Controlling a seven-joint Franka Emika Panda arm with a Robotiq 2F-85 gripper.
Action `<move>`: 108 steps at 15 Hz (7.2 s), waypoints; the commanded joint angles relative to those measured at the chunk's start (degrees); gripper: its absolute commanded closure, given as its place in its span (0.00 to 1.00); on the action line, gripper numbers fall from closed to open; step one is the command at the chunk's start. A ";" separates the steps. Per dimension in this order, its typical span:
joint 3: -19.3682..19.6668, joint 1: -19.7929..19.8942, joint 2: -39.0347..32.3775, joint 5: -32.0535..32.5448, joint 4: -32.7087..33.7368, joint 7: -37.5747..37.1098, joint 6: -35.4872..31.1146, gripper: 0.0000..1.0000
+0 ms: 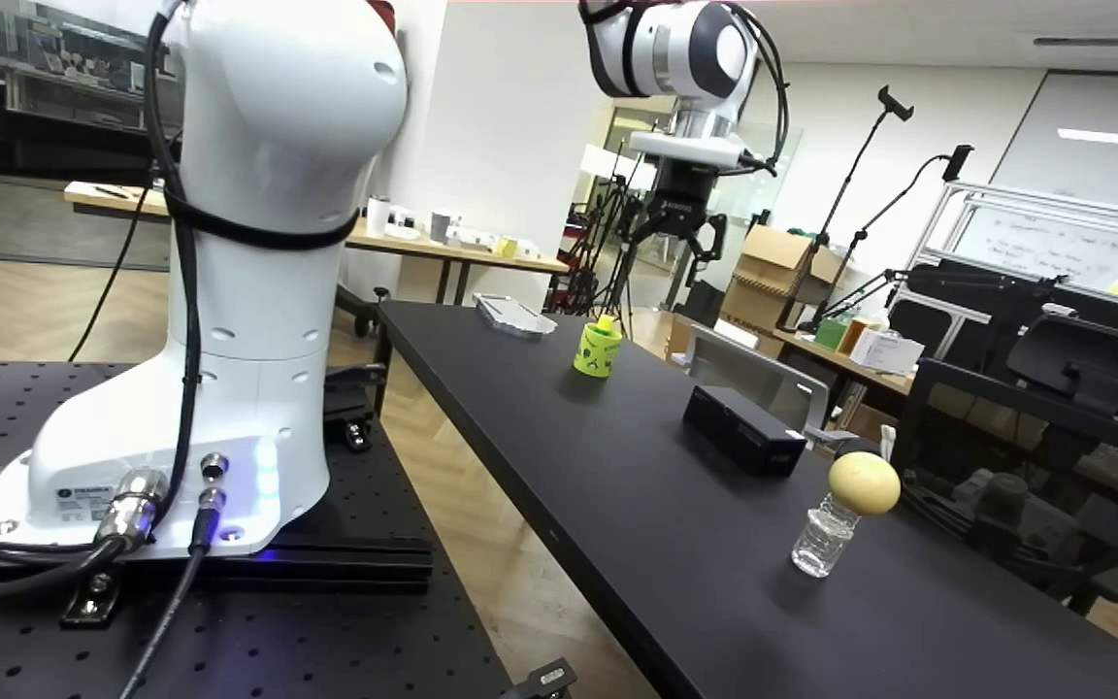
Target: Pick up the glue stick from the cup and put it on the black object.
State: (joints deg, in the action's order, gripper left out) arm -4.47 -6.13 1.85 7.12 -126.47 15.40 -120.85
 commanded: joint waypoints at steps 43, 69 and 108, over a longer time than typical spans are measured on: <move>-5.31 -11.94 -46.44 5.35 58.68 0.89 15.22 0.00; -2.42 -20.32 -73.17 4.77 92.34 2.02 7.90 0.00; -1.20 3.82 -65.13 -1.66 92.21 13.16 14.13 0.91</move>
State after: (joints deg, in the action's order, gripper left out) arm -5.35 -3.87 -62.26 6.43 -34.68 28.59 -105.24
